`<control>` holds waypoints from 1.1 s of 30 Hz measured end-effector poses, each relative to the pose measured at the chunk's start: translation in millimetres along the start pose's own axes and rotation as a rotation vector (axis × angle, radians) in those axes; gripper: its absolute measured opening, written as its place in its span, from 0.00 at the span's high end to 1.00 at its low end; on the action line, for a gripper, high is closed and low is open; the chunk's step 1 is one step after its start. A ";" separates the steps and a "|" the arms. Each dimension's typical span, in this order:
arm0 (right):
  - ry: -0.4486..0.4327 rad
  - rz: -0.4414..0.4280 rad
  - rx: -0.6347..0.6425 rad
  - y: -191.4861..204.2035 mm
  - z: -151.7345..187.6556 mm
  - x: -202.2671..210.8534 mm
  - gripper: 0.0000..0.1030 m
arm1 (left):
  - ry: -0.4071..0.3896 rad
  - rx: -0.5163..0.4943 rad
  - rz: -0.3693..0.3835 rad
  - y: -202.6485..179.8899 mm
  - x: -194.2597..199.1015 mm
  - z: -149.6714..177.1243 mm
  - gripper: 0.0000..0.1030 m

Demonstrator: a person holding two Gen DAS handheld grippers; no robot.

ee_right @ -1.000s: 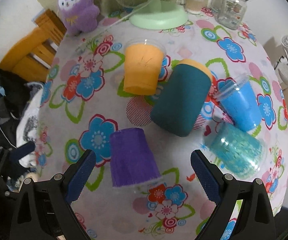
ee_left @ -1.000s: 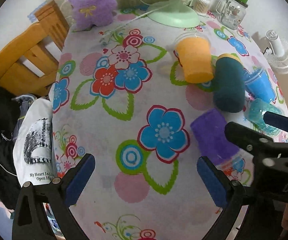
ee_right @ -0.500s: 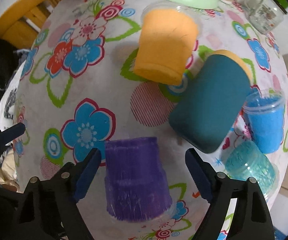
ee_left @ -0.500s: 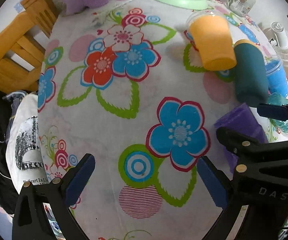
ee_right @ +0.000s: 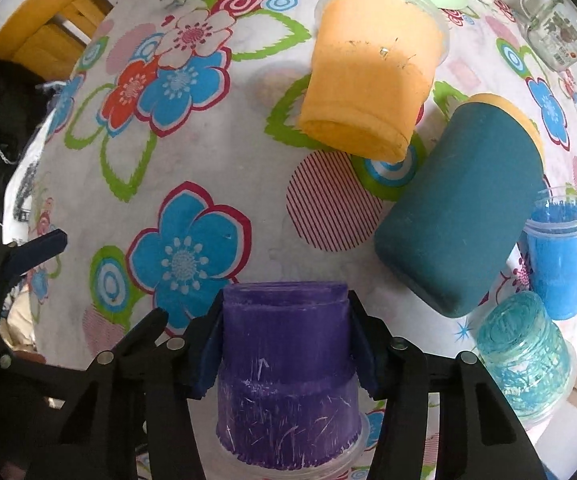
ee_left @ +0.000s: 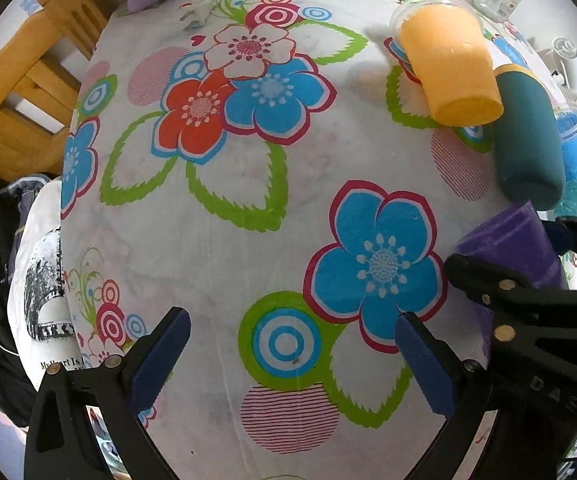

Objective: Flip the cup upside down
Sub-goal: 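Lift the purple cup with the right gripper and turn it rim-down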

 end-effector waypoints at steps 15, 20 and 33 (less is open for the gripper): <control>-0.131 -0.030 0.017 -9.8 17.8 65.9 0.45 | -0.051 0.037 -0.008 -6.6 48.9 4.2 0.00; -0.180 -0.051 0.033 -8.4 39.0 85.8 0.45 | -0.077 0.048 -0.034 -16.3 70.9 11.5 0.00; -0.338 -0.083 0.103 -17.0 81.4 155.9 0.45 | -0.149 0.124 -0.035 -46.0 134.3 37.2 0.00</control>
Point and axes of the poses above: each gripper's, at about its wrist camera, not at the fingertips, and x roughly against the way its jaws point, y to its left, z to its underside, the point moved 8 cm from there along -x, roughly the way its jaws point, and after that the axes turned 14 degrees about -z, right-handed, at the moved point
